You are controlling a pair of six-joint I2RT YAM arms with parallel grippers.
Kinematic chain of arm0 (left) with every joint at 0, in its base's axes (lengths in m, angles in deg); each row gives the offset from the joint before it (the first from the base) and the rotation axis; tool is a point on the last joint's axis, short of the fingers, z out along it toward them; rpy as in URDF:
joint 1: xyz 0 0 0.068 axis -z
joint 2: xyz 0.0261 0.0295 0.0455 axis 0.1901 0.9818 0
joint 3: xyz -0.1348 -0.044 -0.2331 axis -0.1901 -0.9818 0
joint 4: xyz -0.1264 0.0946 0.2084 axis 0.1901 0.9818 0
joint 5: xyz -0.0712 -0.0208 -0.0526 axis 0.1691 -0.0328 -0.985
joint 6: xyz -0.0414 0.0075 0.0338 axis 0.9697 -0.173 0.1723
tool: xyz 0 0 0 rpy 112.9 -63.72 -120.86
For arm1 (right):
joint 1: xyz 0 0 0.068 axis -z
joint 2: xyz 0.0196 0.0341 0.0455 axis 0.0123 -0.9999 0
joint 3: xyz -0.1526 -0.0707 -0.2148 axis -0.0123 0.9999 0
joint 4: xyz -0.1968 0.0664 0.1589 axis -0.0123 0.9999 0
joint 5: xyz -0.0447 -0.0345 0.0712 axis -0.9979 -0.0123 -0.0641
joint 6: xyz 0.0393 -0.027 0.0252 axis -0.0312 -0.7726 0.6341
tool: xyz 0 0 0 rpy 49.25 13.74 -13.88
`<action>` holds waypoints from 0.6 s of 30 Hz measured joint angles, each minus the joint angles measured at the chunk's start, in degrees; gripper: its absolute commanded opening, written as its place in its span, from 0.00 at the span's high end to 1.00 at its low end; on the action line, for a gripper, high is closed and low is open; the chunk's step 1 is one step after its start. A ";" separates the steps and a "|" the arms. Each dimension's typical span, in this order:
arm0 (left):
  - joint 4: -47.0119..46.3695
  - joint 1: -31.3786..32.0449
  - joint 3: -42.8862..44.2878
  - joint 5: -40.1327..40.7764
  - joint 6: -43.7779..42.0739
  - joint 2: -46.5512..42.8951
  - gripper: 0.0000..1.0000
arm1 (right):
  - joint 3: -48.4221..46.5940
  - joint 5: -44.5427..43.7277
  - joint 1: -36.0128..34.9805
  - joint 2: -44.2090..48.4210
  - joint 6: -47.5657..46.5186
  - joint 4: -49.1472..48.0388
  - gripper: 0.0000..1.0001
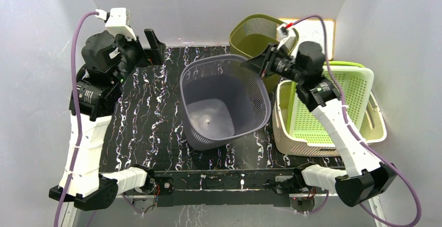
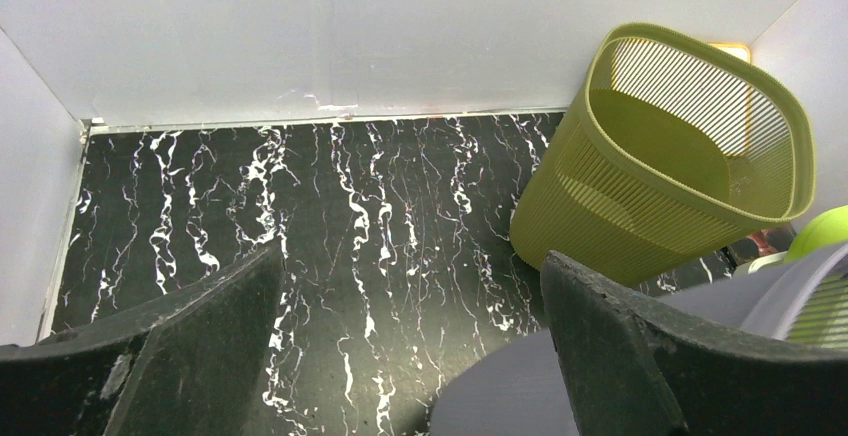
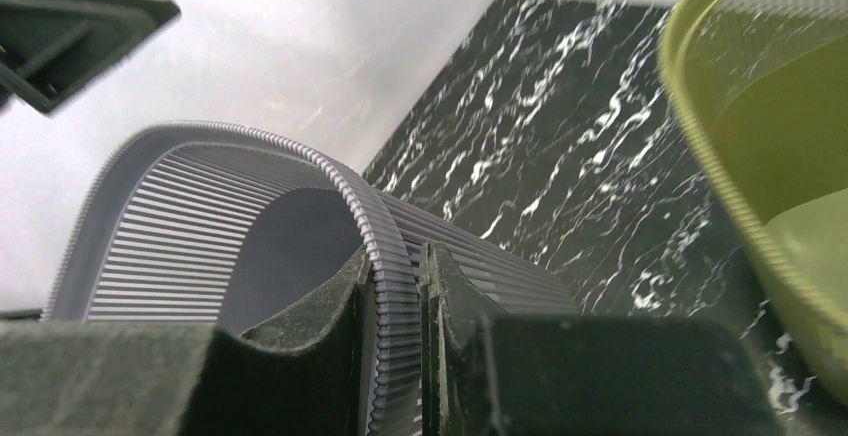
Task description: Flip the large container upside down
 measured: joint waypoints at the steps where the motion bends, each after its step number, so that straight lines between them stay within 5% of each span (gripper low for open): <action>1: -0.02 0.00 -0.22 -0.15 0.02 0.11 0.02 | 0.81 -1.33 -1.86 -0.04 -0.63 0.22 1.00; 16: 2.62 0.00 -0.74 -4.98 -0.02 0.76 0.03 | 10.10 -29.38 -5.38 -2.62 -3.43 3.58 0.99; 18: 2.99 0.00 -0.87 -5.86 -0.04 0.92 0.04 | 10.10 -31.93 -5.57 -2.60 -3.39 3.67 0.88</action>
